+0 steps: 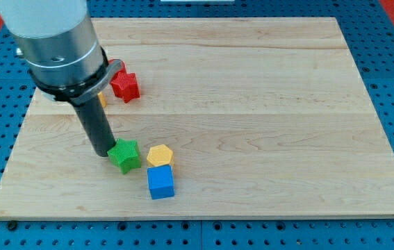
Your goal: Separate the yellow hexagon and the green star from each other
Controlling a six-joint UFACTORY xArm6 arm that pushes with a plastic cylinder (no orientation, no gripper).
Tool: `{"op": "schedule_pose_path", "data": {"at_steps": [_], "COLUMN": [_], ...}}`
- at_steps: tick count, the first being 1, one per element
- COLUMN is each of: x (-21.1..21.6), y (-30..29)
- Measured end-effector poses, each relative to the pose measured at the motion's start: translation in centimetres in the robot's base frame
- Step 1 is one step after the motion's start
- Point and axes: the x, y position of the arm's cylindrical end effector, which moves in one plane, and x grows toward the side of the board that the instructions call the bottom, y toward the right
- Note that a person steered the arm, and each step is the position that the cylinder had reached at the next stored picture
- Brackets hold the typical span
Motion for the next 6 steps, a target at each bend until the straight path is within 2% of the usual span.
{"op": "schedule_pose_path", "data": {"at_steps": [2,3,5,6], "x": [1.2,2.2,1.9,0.6], "y": [-1.2,1.7,17.4,19.0]}}
